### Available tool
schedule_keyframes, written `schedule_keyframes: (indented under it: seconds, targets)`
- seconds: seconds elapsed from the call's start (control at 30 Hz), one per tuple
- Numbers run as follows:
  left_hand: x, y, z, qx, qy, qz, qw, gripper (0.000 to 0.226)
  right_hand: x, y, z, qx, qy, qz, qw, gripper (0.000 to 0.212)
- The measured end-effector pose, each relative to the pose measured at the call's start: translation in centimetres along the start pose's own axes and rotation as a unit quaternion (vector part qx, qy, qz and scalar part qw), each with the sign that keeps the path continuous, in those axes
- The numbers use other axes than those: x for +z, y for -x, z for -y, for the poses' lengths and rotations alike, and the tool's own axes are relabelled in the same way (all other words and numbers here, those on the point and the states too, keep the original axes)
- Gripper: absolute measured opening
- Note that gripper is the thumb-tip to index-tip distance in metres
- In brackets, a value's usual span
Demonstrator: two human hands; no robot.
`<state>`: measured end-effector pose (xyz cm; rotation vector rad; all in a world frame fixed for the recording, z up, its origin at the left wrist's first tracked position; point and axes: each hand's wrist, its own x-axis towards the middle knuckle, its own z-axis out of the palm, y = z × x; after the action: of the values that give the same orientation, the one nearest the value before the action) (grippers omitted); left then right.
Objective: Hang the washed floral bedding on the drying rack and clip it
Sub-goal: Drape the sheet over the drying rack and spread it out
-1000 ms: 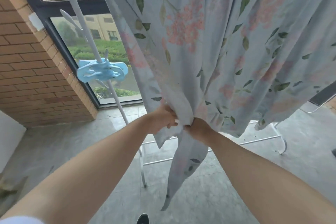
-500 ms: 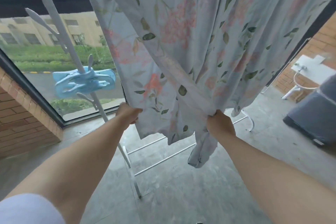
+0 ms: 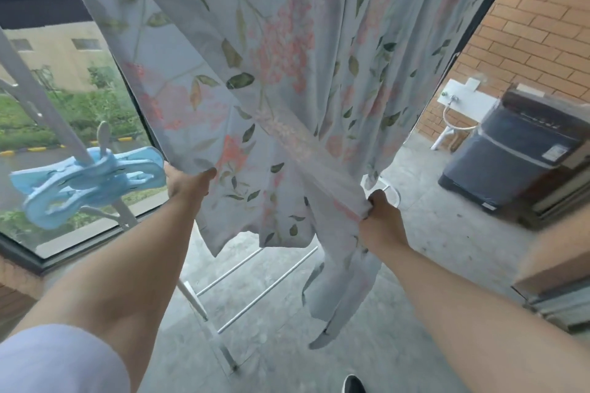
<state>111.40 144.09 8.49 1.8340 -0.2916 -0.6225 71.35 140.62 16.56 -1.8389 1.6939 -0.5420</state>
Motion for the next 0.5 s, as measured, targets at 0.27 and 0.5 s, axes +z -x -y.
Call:
schedule_keyframes:
  seconds: [0.27,0.5]
  targets:
    - [1.6,7.1,-2.5,0.067,-0.022,0.182,0.981,0.023,1.6,1.4,0.5,-0.037,0.197,0.112,0.973,0.051]
    - [-1.4,3.8,-1.1,-0.049,-0.105,-0.022,0.993,0.035,0.1,0.1,1.0,0.051,0.257,-0.083,0.961,0.021]
